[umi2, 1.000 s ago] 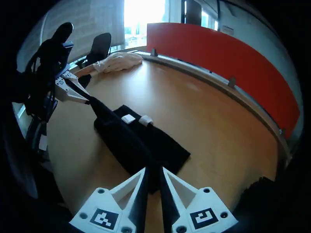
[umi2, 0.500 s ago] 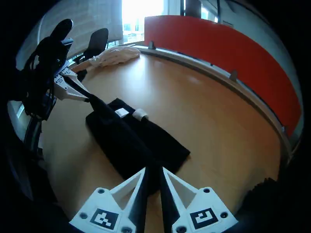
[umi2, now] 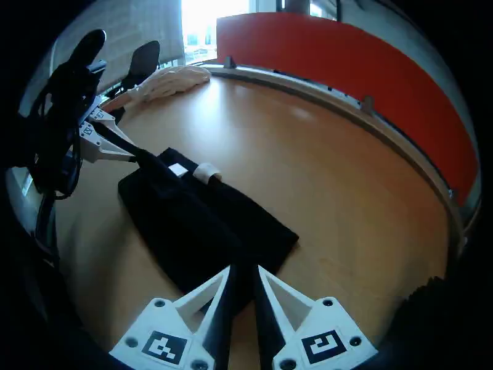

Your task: Fold towel

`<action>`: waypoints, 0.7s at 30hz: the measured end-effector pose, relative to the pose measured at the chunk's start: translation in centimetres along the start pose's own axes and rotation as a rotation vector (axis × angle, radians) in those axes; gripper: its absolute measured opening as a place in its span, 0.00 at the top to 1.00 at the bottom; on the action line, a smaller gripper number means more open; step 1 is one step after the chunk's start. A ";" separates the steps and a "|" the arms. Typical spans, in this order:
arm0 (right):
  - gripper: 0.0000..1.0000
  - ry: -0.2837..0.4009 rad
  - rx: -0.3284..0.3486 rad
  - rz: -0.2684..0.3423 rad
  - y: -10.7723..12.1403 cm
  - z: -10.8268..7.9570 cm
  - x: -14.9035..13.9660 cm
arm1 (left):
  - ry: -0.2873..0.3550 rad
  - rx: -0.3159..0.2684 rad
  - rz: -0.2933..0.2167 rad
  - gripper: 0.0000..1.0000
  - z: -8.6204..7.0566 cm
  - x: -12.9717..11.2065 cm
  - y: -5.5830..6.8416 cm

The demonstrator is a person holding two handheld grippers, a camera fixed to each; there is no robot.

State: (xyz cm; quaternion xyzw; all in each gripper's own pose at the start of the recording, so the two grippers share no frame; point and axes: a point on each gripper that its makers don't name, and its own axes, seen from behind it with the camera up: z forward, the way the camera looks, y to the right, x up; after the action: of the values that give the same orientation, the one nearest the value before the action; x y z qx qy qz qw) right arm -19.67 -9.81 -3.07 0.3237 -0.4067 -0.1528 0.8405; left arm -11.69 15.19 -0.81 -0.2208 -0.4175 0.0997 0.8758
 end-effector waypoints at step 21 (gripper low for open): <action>0.36 -0.013 -0.073 0.031 2.2 1.8 -0.8 | -0.005 0.051 0.046 0.60 1.6 -0.1 -1.5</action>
State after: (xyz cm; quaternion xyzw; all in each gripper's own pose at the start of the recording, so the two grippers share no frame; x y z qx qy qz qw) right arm -21.59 -8.51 -1.30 0.2855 -0.4114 -0.1564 0.8513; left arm -13.03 14.32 0.68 -0.2078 -0.4116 0.1310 0.8776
